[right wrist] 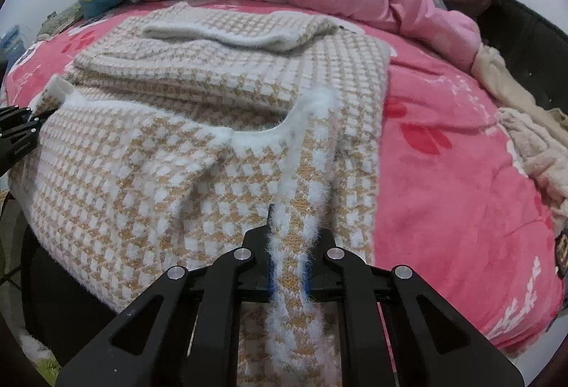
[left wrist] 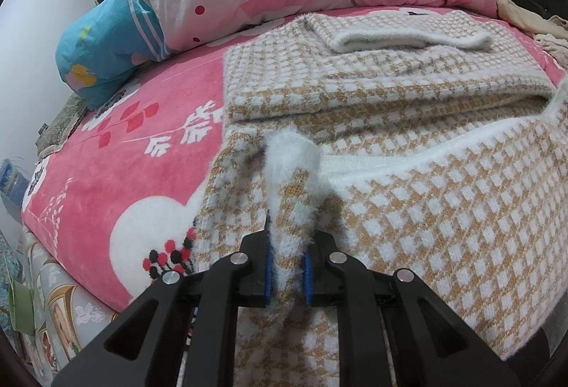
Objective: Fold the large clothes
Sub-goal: 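Grasp the white trim with the right tool beside the left tool, then lift the coat trim with both tools and fold it over the coat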
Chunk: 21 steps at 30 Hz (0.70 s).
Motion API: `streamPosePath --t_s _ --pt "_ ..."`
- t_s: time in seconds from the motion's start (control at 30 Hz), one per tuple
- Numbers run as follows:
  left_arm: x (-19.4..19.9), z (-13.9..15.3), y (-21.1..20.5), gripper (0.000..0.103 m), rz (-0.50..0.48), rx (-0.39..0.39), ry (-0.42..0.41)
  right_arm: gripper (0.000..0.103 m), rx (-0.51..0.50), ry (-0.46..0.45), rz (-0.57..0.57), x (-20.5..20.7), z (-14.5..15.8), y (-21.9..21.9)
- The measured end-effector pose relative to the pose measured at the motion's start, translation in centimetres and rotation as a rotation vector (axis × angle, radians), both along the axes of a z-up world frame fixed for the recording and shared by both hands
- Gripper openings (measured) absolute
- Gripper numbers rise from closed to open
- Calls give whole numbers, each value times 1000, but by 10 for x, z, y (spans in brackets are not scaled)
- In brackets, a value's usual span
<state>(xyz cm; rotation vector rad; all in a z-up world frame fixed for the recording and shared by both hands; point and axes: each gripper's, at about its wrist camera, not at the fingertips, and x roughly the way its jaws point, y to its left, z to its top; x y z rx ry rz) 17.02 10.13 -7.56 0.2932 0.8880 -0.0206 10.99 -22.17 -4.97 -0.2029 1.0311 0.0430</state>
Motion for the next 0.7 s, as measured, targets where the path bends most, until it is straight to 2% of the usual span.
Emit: streamPosePath --t_s 0.43,0.7 --pt "0 0 -1 12 2 -7 0 12 25 18 -37 10 -7 -7" --pt "2 1 -7 11 -8 -8 -12 8 3 -31 -53 2 2 -3"
